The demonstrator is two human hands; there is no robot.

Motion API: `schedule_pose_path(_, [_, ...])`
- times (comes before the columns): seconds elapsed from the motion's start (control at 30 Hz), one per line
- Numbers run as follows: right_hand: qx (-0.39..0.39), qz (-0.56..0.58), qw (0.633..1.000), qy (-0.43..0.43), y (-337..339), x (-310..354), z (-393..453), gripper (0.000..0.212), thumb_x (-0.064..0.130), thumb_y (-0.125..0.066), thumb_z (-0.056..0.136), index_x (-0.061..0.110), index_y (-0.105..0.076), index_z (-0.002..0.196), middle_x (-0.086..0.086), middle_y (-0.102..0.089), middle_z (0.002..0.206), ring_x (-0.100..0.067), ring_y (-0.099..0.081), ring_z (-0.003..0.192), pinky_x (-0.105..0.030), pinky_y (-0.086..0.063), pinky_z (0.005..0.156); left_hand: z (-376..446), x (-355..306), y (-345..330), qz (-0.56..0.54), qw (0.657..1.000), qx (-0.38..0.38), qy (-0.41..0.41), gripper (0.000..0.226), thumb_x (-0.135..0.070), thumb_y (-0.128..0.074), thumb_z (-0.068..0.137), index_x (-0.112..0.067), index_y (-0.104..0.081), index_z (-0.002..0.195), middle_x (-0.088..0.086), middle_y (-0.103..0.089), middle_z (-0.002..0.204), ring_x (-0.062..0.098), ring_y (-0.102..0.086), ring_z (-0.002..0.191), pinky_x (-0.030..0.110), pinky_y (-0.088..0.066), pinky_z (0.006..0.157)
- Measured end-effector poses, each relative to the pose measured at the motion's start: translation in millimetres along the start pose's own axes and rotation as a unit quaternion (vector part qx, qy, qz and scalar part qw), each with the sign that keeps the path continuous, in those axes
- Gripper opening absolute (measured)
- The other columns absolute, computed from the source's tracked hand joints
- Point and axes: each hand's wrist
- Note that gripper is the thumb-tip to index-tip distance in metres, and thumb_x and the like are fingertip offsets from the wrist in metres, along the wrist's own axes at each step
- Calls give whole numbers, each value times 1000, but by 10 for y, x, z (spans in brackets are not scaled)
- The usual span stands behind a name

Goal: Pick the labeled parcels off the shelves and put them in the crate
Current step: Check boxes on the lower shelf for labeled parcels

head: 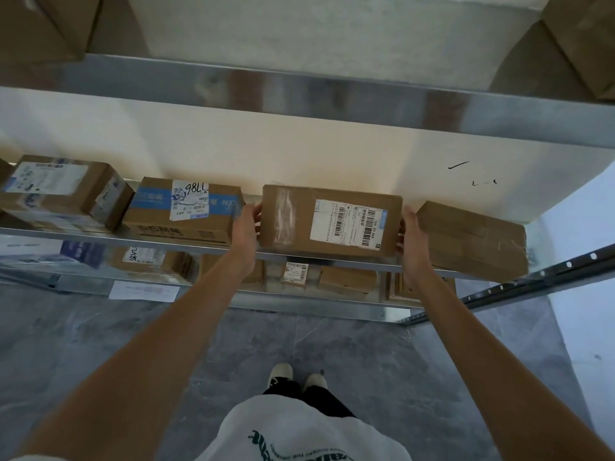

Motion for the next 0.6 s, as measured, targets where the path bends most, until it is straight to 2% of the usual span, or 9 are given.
schedule_pose_path(0.03, [6, -8, 1000, -5, -15, 1, -2, 47, 55, -40, 99, 17, -68, 102, 3, -68, 87, -12, -63, 81, -26, -50, 73, 5, 1, 0, 4, 1000, 2, 8, 37, -35, -36, 102, -15, -63, 118, -3, -63, 92, 9, -58, 83, 23, -48, 68])
schedule_pose_path(0.1, [9, -22, 999, -22, -45, -18, 19, 43, 55, -41, 99, 22, -68, 90, 2, -69, 87, -18, -66, 87, -32, -53, 82, 24, -1, -3, 18, 1000, 2, 21, 35, -35, -39, 101, -16, -62, 120, -1, -63, 99, 8, -57, 85, 22, -48, 70])
schedule_pose_path(0.2, [5, -28, 999, -32, -79, -58, 59, 37, 54, -41, 98, 27, -62, 86, 1, -69, 92, -21, -62, 98, -39, -47, 92, 80, 6, 7, 38, 998, 1, 45, 33, -33, -44, 98, -15, -59, 121, 2, -63, 107, 13, -59, 96, 29, -51, 87])
schedule_pose_path(0.3, [23, -70, 997, -33, -129, -69, 71, 39, 52, -40, 100, 23, -65, 93, -3, -69, 101, -20, -61, 98, -41, -47, 97, 122, 16, 10, 45, 997, -3, 57, 31, -35, -49, 94, -17, -57, 117, 5, -63, 119, 19, -58, 111, 39, -47, 102])
schedule_pose_path(0.4, [31, -133, 990, -17, -197, -40, 47, 43, 40, -38, 103, 8, -66, 110, -13, -67, 114, -32, -60, 111, -47, -46, 101, 133, 47, -31, 80, 995, -11, 61, 22, -36, -44, 97, -19, -56, 105, 3, -57, 115, 21, -53, 113, 38, -41, 106])
schedule_pose_path(0.47, [28, -145, 989, -10, -218, -43, 39, 40, 38, -38, 102, 10, -65, 107, -14, -67, 114, -34, -59, 114, -46, -47, 100, 144, 60, -66, 110, 992, -20, 52, 19, -36, -41, 99, -20, -50, 103, 3, -51, 111, 19, -48, 108, 35, -37, 103])
schedule_pose_path(0.53, [23, -137, 990, -18, -225, -63, 53, 37, 40, -40, 101, 14, -65, 101, -15, -68, 114, -35, -60, 114, -49, -48, 101, 153, 22, -95, 129, 991, -18, 41, 24, -36, -39, 99, -21, -46, 82, 2, -50, 100, 17, -46, 100, 33, -37, 94])
schedule_pose_path(0.6, [24, -133, 990, -25, -229, -83, 84, 33, 42, -41, 100, 20, -63, 91, -15, -68, 114, -35, -60, 114, -52, -48, 102, 164, -33, -107, 143, 989, -12, 26, 30, -34, -38, 99, -25, -39, 70, -1, -47, 84, 13, -45, 87, 29, -38, 84])
Point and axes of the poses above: each hand's wrist, its own z-axis towards the middle knuckle, its own y-axis out of the back of the hand, x = y × z
